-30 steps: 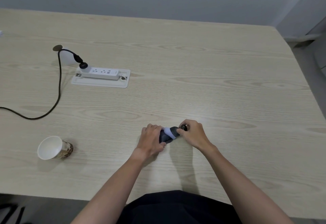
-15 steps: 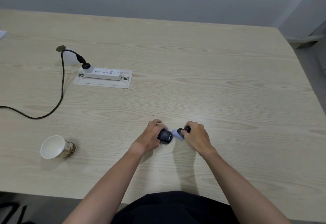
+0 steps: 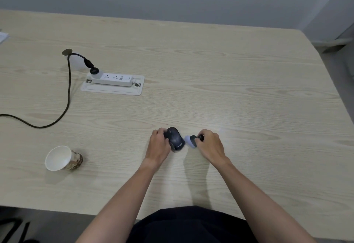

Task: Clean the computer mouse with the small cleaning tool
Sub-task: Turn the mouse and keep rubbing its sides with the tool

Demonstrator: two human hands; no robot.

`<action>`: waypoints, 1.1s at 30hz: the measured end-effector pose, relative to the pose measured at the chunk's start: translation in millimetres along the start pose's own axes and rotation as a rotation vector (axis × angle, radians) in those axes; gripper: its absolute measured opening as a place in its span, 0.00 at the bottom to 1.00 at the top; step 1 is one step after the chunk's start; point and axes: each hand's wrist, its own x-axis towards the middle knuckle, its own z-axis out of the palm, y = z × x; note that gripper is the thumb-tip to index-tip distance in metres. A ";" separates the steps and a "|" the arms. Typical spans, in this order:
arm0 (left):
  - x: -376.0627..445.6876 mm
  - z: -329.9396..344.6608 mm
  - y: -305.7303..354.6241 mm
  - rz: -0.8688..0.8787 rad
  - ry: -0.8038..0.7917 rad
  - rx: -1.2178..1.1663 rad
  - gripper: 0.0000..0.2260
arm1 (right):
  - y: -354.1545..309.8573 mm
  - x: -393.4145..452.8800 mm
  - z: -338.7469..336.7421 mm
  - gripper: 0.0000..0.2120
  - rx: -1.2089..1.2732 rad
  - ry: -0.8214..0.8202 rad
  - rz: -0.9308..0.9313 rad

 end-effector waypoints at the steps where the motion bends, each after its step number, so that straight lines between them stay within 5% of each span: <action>1: -1.0 1.3 1.3 -0.032 0.004 0.003 0.15 | -1.0 1.6 -1.2 0.06 0.014 0.016 -0.004; 5: -6.0 11.2 10.0 -0.151 -0.033 -0.017 0.29 | -10.9 7.0 -3.7 0.05 0.187 -0.032 -0.077; 10: -7.6 24.9 16.9 -0.168 -0.066 0.081 0.39 | -3.8 11.2 -2.4 0.04 0.119 -0.097 -0.078; 19: -0.7 20.8 20.4 -0.108 -0.127 0.196 0.34 | 3.8 8.3 -1.3 0.05 0.050 -0.043 -0.057; 22: -2.4 23.3 21.1 -0.125 -0.115 0.160 0.32 | 2.5 7.4 -1.5 0.05 0.099 0.079 -0.026; 27: -5.4 27.4 16.0 -0.096 -0.057 0.058 0.33 | -7.6 10.5 0.3 0.04 0.128 -0.046 -0.126; 33: -4.2 27.3 14.5 -0.135 -0.050 -0.006 0.26 | -13.9 17.5 -2.9 0.07 0.157 0.083 -0.098</action>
